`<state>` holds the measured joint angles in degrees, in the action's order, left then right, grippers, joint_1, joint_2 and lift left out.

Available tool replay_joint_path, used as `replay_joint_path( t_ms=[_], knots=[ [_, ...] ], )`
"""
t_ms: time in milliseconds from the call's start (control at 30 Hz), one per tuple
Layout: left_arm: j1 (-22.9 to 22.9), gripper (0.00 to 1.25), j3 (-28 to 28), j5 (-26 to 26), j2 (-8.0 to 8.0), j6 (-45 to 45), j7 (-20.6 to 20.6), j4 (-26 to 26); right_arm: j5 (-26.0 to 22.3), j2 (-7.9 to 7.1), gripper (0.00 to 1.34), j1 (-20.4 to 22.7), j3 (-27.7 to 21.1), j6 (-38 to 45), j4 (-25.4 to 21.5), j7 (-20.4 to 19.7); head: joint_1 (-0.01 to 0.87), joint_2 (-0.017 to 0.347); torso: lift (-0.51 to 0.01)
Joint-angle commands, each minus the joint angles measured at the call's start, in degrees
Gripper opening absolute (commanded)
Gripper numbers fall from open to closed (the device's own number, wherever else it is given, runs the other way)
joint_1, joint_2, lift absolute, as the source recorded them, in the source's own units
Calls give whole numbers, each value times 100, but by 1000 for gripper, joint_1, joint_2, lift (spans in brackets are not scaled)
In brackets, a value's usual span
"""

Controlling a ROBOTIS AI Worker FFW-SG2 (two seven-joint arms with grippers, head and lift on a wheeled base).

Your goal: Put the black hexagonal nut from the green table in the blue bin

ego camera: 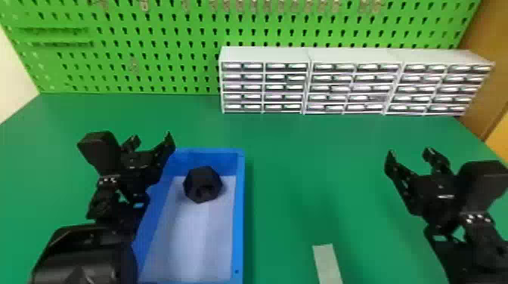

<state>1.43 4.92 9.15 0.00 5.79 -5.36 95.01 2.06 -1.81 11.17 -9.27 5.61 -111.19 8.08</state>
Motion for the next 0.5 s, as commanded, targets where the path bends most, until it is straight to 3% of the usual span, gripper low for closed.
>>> replay_joint_path(
  t_ms=[0, 467],
  knots=[
    [-2, 812, 0, 8, -15, -16, 0, 0, 5, -4, 801, 60, 13, -8, -26, 1, 686, 51, -97],
    [-2, 812, 0, 17, -15, -25, 0, 0, 5, -48, 801, 60, 119, 1, -26, 1, 686, 51, -97]
  ],
)
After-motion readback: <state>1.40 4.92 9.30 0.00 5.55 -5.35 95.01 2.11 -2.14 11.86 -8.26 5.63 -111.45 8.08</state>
